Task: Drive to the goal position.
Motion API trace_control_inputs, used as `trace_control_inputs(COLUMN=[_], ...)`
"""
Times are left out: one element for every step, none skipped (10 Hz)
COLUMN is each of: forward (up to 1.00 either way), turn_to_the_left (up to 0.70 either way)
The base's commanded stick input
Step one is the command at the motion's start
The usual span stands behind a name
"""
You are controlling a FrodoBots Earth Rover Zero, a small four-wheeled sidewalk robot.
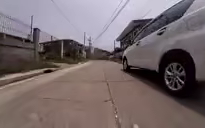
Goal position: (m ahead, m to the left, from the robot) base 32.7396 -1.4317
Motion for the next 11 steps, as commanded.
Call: trace_control_inputs(forward=[0.70, 0.70, 0.70, 0.70, 0.70, 0.70, 0.70, 0.70, 0.70, 0.70, 0.70], turn_to_the_left=[0.00, 0.00, -0.12, -0.33, -0.13, 0.00, 0.00, 0.00, 0.00, 0.00, 0.00])
